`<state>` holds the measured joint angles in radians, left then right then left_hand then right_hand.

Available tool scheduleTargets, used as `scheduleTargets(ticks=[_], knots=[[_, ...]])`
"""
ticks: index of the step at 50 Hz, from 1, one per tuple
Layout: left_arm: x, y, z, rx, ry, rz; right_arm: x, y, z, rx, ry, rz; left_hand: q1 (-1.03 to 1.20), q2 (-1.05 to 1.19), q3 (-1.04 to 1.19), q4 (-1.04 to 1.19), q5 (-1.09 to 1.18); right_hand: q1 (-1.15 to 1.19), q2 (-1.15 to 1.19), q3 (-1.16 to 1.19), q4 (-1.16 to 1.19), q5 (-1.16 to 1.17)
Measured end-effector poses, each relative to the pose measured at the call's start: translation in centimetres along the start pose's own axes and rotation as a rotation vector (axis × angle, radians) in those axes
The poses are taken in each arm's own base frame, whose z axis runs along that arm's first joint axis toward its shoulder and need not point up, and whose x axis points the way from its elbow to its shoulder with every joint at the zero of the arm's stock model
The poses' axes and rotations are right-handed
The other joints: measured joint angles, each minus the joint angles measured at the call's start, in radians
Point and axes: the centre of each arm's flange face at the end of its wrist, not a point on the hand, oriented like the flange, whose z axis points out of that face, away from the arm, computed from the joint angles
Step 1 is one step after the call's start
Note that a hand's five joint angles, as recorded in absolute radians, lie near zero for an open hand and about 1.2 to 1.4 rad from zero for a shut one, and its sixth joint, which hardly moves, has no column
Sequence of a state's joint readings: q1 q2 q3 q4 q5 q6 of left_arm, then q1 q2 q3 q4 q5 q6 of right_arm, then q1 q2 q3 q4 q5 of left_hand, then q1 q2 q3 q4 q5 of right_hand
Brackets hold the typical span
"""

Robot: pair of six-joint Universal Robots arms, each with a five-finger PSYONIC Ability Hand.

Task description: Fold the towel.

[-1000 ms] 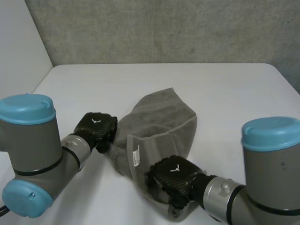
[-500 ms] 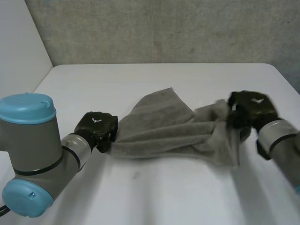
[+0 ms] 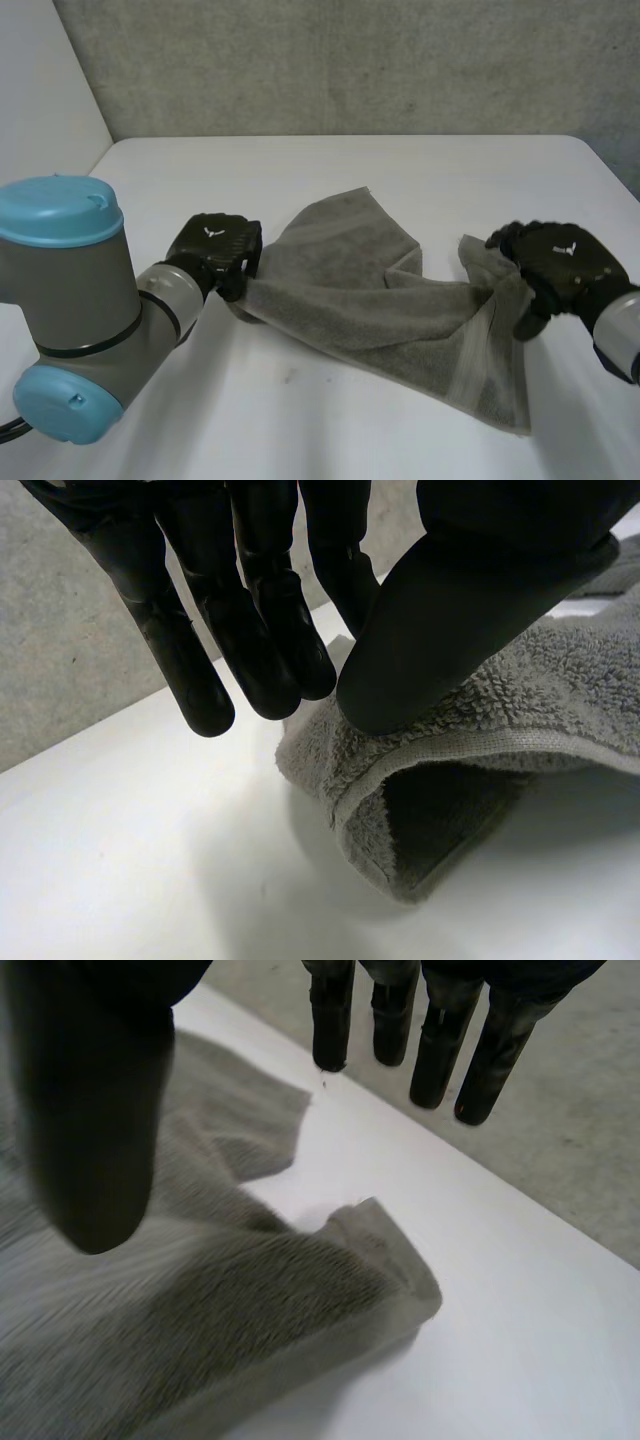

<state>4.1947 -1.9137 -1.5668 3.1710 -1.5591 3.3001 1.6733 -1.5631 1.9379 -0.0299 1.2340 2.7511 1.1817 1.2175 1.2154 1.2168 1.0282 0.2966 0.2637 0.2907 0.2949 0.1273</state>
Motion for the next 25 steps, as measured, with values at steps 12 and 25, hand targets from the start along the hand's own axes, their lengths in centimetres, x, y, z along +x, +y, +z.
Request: scheduleTargets(ticks=[12, 25], knots=[[0.4, 0.4, 0.2, -0.012, 0.011, -0.011, -3.0, 3.7, -3.0, -0.101, -0.107, -0.124, 0.0, 0.0, 0.0, 0.001, 0.0, 0.4, 0.422, 0.409, 0.403, 0.397], [0.6, 1.1, 0.1, -0.033, 0.018, -0.009, -4.9, 5.8, -3.3, -0.138, -0.227, -0.097, 0.0, 0.0, 0.0, 0.001, 0.0, 0.048, 0.097, 0.049, 0.032, -0.008]])
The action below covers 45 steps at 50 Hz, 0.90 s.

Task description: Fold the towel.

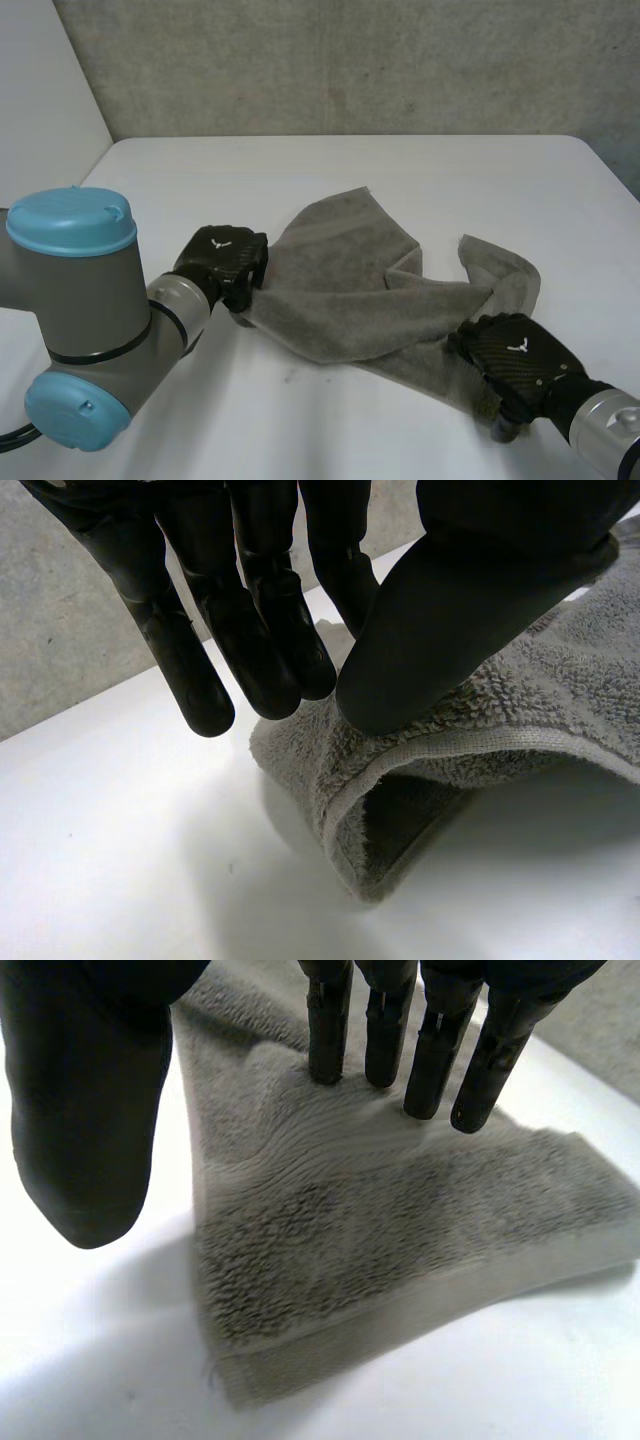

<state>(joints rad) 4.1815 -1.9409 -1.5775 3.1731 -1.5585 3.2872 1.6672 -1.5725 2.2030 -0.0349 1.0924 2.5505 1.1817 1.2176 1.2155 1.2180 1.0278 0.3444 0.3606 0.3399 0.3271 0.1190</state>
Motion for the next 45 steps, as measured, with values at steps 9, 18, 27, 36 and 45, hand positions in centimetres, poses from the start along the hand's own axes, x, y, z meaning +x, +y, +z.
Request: scheduleTargets(ticks=[9, 18, 27, 36, 45], knots=[[0.0, 0.2, 0.1, -0.004, 0.002, 0.0, 0.1, 1.7, 2.1, -0.043, -0.027, 0.021, 0.0, 0.0, 0.0, 0.0, 0.0, -0.003, 0.0, 0.0, -0.001, -0.001], [0.1, 0.4, 0.2, -0.013, 0.003, 0.0, 1.0, 2.0, 3.9, -0.008, 0.005, -0.004, 0.0, 0.0, 0.0, 0.0, 0.0, 0.023, 0.003, 0.006, 0.034, 0.09], [0.1, 0.6, 0.3, -0.017, 0.004, 0.0, 1.7, 1.7, 4.7, 0.036, 0.036, -0.03, 0.0, 0.0, 0.0, 0.0, 0.0, 0.142, 0.003, 0.146, 0.158, 0.2], [0.1, 0.6, 0.3, -0.018, 0.004, 0.0, 1.9, 1.8, 5.3, 0.033, 0.033, -0.029, 0.0, 0.0, 0.0, 0.0, 0.0, 0.222, 0.209, 0.226, 0.235, 0.276], [0.1, 0.6, 0.3, -0.019, 0.005, 0.0, 2.2, 1.9, 5.8, 0.037, 0.036, -0.033, 0.0, 0.0, 0.0, 0.0, 0.0, 0.252, 0.24, 0.257, 0.27, 0.293]])
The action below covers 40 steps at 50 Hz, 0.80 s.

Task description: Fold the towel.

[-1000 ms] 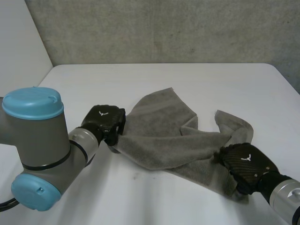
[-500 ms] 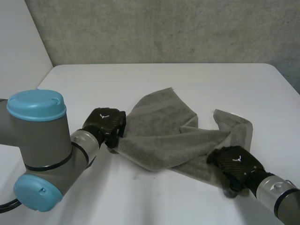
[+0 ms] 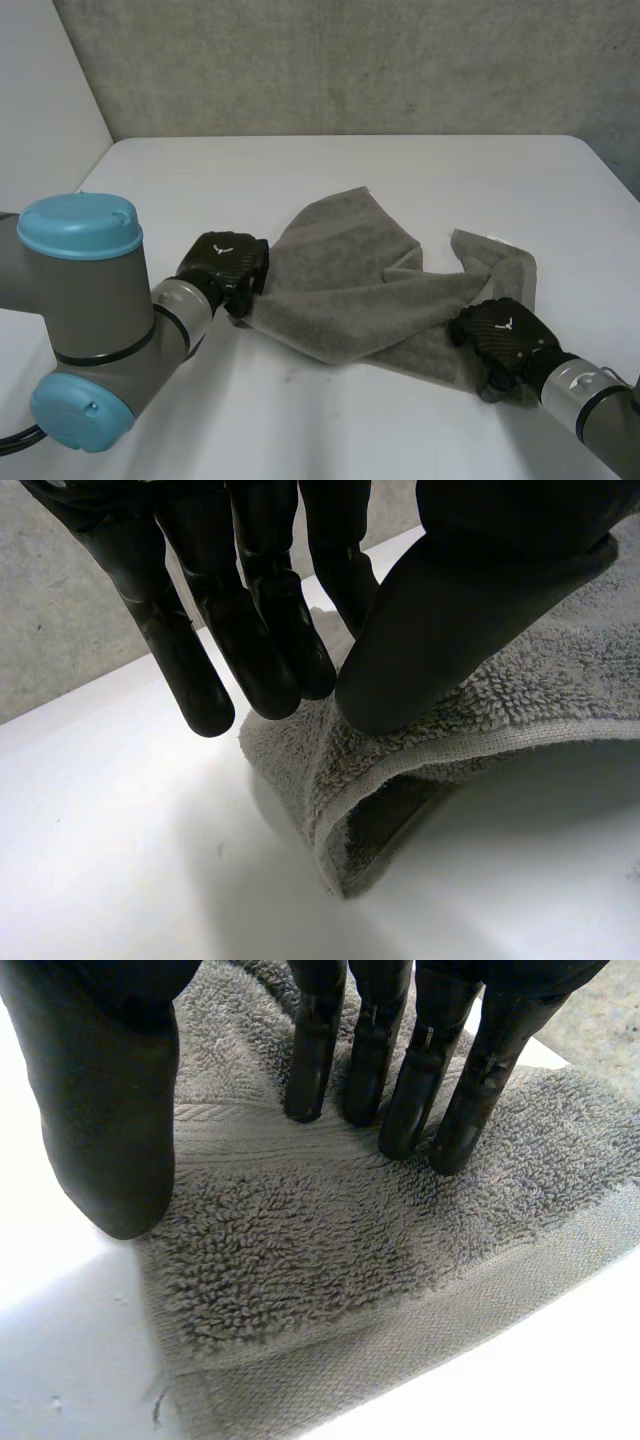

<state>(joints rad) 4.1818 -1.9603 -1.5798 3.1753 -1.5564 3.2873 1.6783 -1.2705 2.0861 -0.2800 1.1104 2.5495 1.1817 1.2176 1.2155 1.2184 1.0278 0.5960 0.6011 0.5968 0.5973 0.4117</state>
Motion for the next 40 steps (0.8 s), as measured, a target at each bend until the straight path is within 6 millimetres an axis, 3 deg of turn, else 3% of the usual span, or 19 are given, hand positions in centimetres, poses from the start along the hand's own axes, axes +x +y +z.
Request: scheduleTargets(ticks=[12, 30, 40], knots=[[0.0, 0.0, 0.0, 0.0, 0.0, 0.0, 0.4, -0.2, 0.4, 0.009, 0.006, -0.007, 0.0, 0.0, 0.0, 0.0, 0.0, 0.194, 0.179, 0.191, 0.194, 0.085], [0.0, 0.2, -0.1, -0.006, 0.002, 0.0, 0.8, -0.2, 1.1, 0.012, 0.007, -0.008, -0.001, 0.0, 0.0, 0.0, 0.0, 0.231, 0.225, 0.224, 0.227, 0.085], [0.0, 0.2, -0.1, -0.006, 0.002, 0.001, 1.2, -0.9, 1.2, 0.035, 0.017, -0.022, -0.001, 0.0, 0.0, 0.0, 0.0, 0.693, 0.672, 0.665, 0.674, 0.085]])
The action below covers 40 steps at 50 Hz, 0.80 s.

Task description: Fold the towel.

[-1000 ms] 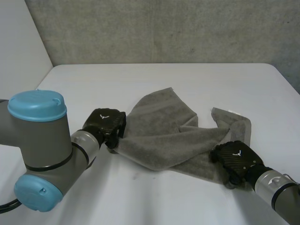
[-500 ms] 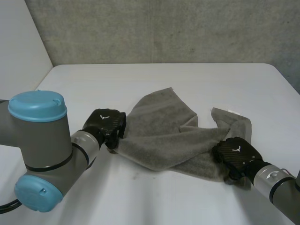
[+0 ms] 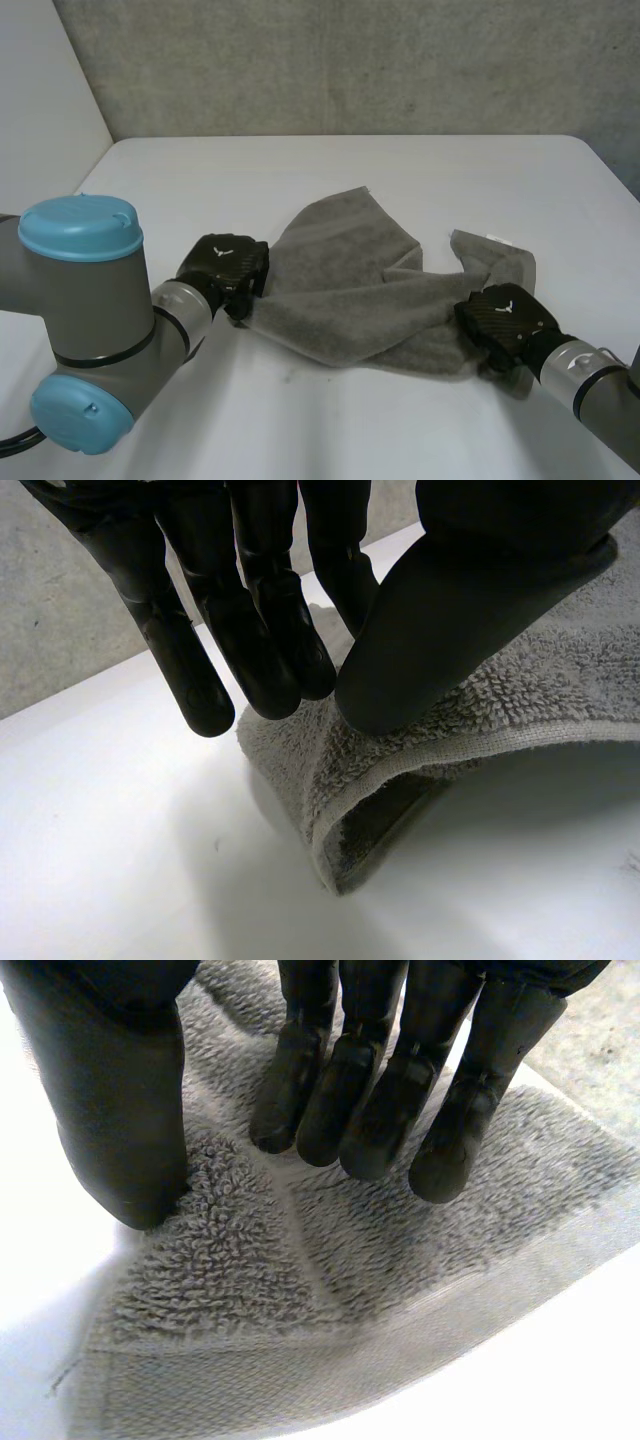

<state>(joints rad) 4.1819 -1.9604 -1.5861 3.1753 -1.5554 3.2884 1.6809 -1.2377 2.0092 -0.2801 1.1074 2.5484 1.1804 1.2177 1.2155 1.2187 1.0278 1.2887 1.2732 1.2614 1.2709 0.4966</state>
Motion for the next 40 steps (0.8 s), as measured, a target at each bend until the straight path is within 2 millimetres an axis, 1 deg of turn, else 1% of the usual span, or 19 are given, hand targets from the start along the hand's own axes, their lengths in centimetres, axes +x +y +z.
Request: scheduleTargets(ticks=[3, 12, 22, 24, 25, 26, 29, 33, 40], knots=[[0.0, 0.0, 0.0, 0.001, 0.0, 0.0, 0.4, -0.5, 0.0, 0.016, 0.012, -0.009, 0.0, 0.0, 0.0, 0.0, 0.0, 0.062, 0.055, 0.061, 0.063, 0.0], [0.0, 0.0, 0.0, -0.001, 0.0, 0.0, 0.8, -1.7, 0.1, 0.053, 0.027, -0.027, 0.0, 0.0, 0.0, 0.0, 0.0, 0.07, 0.056, 0.062, 0.067, 0.0], [0.0, -0.1, -0.1, -0.001, -0.001, 0.0, 0.8, -2.0, 0.2, 0.058, 0.024, -0.019, 0.0, 0.0, 0.0, 0.0, 0.0, 0.071, 0.056, 0.062, 0.067, 0.0], [0.0, -0.1, -0.2, -0.001, -0.002, 0.0, 0.7, -1.9, 0.2, 0.054, 0.021, -0.015, 0.0, 0.0, 0.0, 0.0, 0.0, 0.002, 0.006, 0.019, 0.015, 0.208], [0.0, -0.1, -0.2, -0.001, -0.001, 0.0, 0.7, -1.8, 0.3, 0.049, 0.019, -0.012, 0.0, 0.0, 0.0, 0.0, 0.0, -0.105, -0.095, -0.083, -0.091, 0.298], [0.0, -0.1, -0.2, -0.002, -0.001, 0.0, 0.6, -1.6, 0.3, 0.042, 0.015, -0.008, 0.0, 0.0, 0.0, 0.0, 0.0, -0.309, -0.302, -0.283, -0.275, 0.218], [0.0, 0.1, -0.2, -0.005, 0.0, 0.0, 0.3, -1.1, 0.3, 0.022, 0.004, 0.002, 0.0, 0.0, 0.0, 0.0, 0.0, -0.52, -0.502, -0.482, -0.489, 0.085], [0.0, 0.2, -0.1, -0.009, 0.001, 0.0, 0.0, -0.6, 0.3, 0.001, -0.007, 0.013, 0.0, 0.0, 0.0, 0.0, 0.0, -0.601, -0.567, -0.57, -0.585, -0.006], [0.1, 0.3, -0.1, -0.01, 0.002, 0.0, 0.0, -0.4, 0.2, -0.014, -0.01, 0.02, 0.0, 0.0, 0.0, 0.0, 0.0, -0.604, -0.567, -0.57, -0.587, -0.003]])
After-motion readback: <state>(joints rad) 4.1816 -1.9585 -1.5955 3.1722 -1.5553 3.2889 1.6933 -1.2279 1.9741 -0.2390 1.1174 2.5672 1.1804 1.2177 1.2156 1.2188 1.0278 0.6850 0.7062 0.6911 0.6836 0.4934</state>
